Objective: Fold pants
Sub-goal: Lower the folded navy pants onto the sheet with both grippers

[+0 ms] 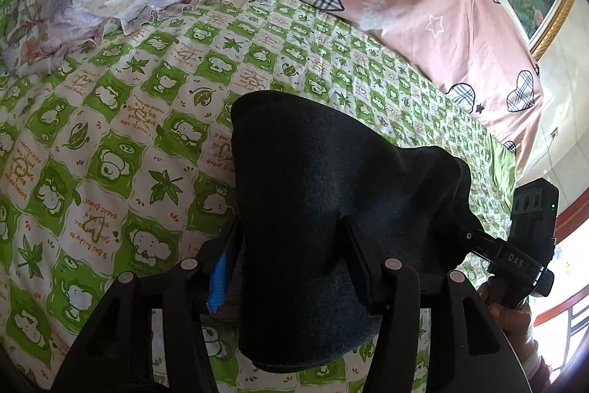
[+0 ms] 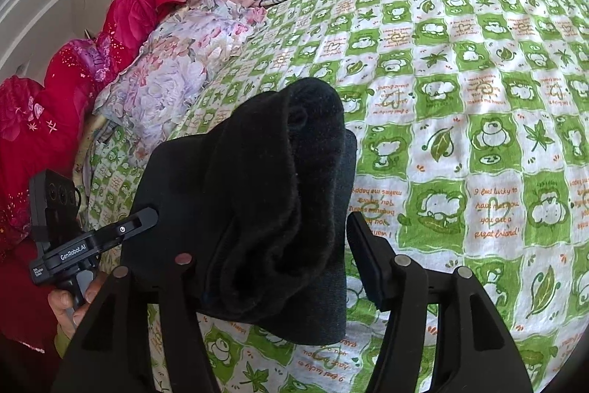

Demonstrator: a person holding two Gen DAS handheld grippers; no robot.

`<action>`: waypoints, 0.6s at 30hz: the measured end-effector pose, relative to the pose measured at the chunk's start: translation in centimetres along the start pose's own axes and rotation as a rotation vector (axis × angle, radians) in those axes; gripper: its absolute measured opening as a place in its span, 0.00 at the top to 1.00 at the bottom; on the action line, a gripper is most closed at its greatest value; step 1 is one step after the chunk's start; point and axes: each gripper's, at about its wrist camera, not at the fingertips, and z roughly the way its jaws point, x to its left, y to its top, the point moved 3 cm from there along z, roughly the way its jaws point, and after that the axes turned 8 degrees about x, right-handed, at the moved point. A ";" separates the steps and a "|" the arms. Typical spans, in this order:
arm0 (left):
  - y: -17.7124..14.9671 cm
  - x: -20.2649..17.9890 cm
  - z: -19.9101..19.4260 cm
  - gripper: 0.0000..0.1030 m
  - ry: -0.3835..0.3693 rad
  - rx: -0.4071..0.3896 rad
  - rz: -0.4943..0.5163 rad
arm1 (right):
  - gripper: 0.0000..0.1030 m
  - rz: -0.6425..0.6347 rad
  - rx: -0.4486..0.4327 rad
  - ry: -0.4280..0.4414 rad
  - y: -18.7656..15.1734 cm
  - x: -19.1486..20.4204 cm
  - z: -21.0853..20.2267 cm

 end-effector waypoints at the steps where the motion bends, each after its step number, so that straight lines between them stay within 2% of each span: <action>1: 0.0 0.1 -0.1 0.43 0.001 -0.001 -0.002 | 0.39 0.003 -0.003 -0.001 -0.1 0.0 -0.1; 18: -1.8 -0.5 -2.1 0.36 0.087 -0.035 0.002 | 0.38 0.010 -0.051 -0.040 -1.7 1.0 -2.4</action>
